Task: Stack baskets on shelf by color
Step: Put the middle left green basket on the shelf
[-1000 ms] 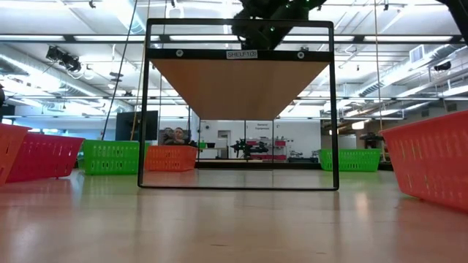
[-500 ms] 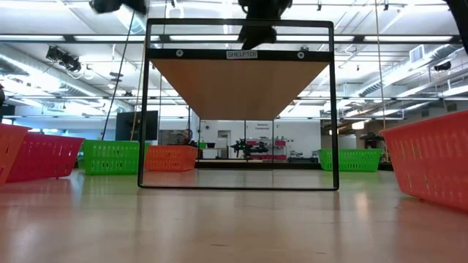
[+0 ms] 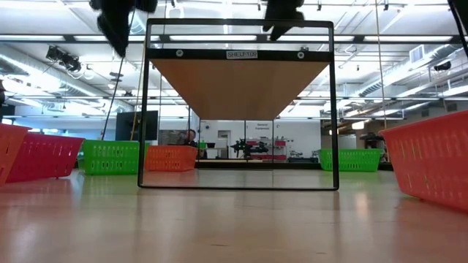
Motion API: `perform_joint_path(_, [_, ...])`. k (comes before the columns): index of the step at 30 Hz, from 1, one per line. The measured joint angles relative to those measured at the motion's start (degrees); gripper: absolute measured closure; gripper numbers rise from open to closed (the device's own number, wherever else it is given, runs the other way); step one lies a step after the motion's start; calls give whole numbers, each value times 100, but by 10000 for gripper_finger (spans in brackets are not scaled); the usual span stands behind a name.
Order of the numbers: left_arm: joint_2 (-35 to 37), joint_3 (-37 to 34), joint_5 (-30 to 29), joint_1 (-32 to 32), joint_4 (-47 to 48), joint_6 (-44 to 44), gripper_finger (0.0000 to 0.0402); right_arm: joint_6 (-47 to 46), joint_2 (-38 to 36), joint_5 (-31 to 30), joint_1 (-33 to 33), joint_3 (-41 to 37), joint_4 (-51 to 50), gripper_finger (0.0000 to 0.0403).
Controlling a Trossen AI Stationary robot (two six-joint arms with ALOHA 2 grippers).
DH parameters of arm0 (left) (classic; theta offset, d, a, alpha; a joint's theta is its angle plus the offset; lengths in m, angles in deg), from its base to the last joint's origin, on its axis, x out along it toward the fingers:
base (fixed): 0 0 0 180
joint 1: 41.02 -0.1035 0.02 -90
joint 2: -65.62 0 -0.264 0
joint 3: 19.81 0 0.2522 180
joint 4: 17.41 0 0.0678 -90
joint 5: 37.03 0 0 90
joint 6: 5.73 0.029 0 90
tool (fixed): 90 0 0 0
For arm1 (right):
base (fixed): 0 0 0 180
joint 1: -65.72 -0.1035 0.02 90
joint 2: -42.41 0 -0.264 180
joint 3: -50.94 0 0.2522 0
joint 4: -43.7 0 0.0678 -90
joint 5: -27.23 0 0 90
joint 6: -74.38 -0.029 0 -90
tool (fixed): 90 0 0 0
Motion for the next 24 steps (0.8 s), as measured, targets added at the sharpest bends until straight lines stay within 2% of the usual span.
perform_joint_path(5, [80, -1163, -18, -74, -263, -201, 75, -179, -339, -264, 0, 6, -442, 180])
perform_joint_path(11, [457, -2393, 770, 24, -1491, -478, 75, -223, -730, -602, 6, 6, -740, 180])
perform_joint_path(19, [451, -2931, 818, 278, -2579, -1207, 80, -334, -1025, -686, 129, 6, -770, 180])
perform_joint_path(24, [282, -3438, 586, 436, -3212, -1414, 81, -356, -1042, -689, 164, 6, -771, 180])
